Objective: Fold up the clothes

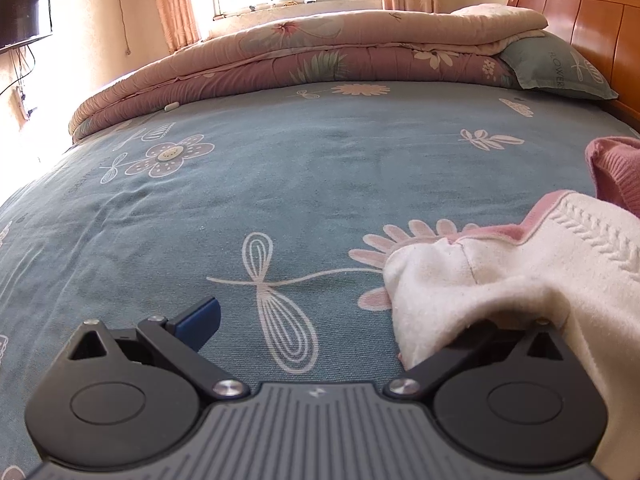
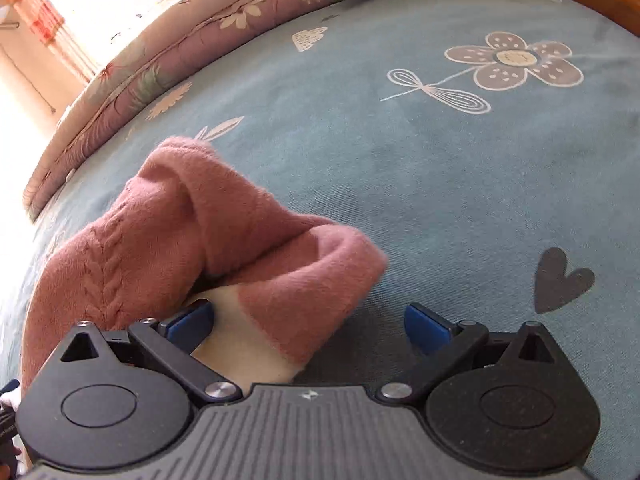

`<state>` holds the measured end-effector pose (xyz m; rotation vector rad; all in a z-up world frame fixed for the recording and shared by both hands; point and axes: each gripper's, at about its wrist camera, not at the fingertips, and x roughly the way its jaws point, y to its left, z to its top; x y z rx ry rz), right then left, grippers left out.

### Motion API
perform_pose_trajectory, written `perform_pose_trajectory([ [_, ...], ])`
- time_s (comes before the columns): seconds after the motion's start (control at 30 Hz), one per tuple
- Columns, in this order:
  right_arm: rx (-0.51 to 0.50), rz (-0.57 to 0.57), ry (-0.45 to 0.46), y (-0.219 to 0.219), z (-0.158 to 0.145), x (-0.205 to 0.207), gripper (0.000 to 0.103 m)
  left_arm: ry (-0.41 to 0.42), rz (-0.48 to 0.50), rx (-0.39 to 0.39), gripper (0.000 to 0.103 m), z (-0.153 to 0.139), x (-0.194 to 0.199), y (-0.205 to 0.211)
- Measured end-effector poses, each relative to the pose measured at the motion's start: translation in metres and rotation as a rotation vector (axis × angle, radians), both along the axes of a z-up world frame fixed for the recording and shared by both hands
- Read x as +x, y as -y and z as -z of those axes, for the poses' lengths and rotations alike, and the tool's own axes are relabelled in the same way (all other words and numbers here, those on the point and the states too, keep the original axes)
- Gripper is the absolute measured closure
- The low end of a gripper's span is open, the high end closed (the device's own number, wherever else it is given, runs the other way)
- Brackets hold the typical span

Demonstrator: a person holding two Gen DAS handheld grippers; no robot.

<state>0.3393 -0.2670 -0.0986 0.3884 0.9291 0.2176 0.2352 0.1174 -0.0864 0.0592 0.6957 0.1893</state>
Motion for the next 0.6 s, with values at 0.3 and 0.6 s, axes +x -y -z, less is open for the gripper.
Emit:
perform_pose_trajectory([
  [0.3,-0.331,-0.117,0.149,-0.071,-0.032,0.023,0.0,0.0,0.016,0.012,0.001,-0.003,0.002,0.004],
  [0.6,-0.393,0.041,0.011,0.02,0.005,0.002,0.0,-0.011,0.018,-0.002,0.001,0.0,0.0,0.001],
])
